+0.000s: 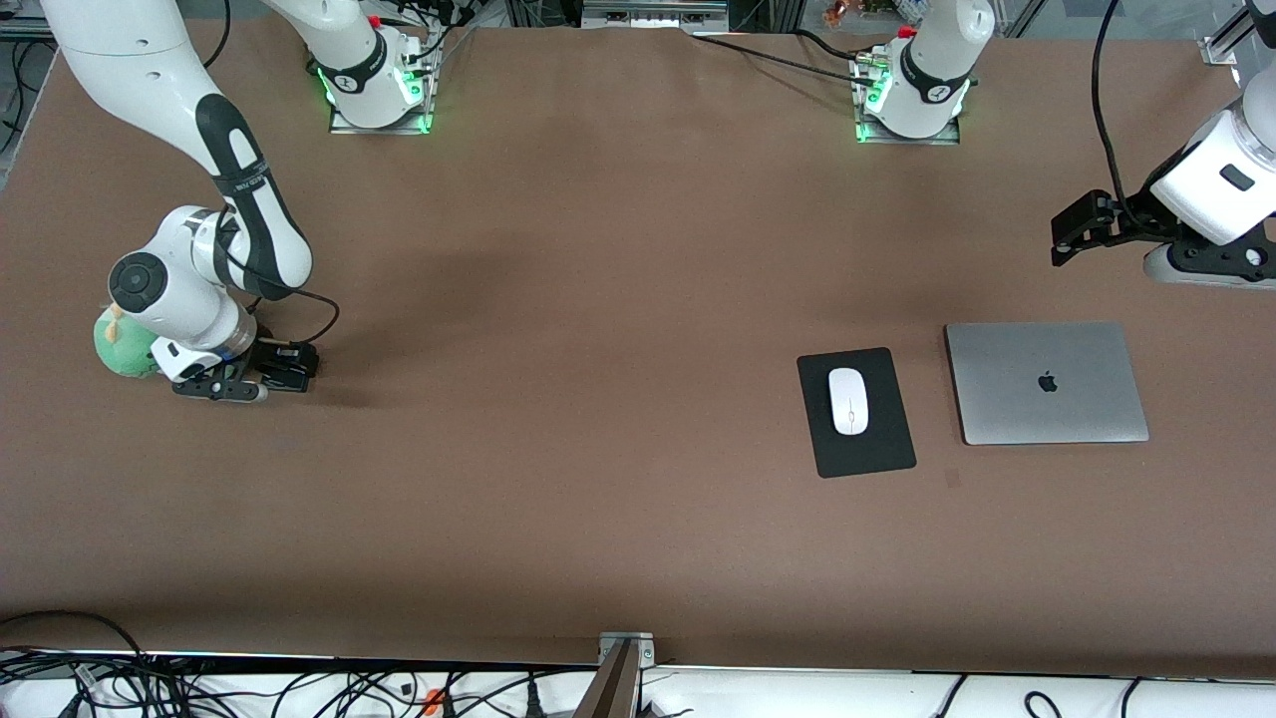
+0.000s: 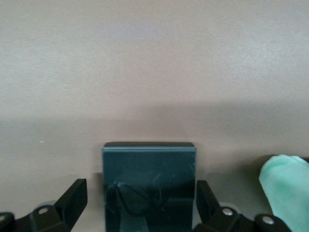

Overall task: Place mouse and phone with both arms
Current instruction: 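Carry the black phone beside the green plush toy and set it down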

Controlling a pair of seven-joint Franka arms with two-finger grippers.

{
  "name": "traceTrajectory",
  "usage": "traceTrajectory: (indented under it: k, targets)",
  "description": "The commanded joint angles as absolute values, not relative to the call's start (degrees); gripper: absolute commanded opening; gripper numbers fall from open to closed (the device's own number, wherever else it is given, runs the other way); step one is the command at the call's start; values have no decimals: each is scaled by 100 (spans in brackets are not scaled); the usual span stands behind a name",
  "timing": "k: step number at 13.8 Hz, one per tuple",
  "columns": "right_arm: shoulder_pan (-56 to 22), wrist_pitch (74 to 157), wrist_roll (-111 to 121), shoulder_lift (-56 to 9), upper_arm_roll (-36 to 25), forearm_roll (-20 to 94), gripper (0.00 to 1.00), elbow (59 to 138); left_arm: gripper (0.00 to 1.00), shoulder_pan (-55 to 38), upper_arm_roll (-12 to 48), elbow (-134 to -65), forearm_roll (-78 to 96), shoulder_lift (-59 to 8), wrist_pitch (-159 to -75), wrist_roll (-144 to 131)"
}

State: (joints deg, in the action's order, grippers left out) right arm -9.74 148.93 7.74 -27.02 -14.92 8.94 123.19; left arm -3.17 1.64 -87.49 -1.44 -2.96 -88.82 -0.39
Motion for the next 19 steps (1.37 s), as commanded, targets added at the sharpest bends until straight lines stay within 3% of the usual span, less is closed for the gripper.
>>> traceTrajectory:
  k: [1,5,9,19]
  targets:
    - [-949,13794,888,-2514,-1450,1020,100,11806,100,-299,150,-8543,0,-404,-8807,26]
    - [-941,12878,905,-2531,-1450,1020,100,11014,100,-299,158,-8552,0,-404,-8815,26]
    - [-949,12666,905,-2383,-1450,1020,100,10680,100,-299,149,-8552,0,-404,-8815,26]
    - [-897,9767,870,-1303,-1635,1028,100,9281,100,-308,149,-8552,-9,-404,-8815,26]
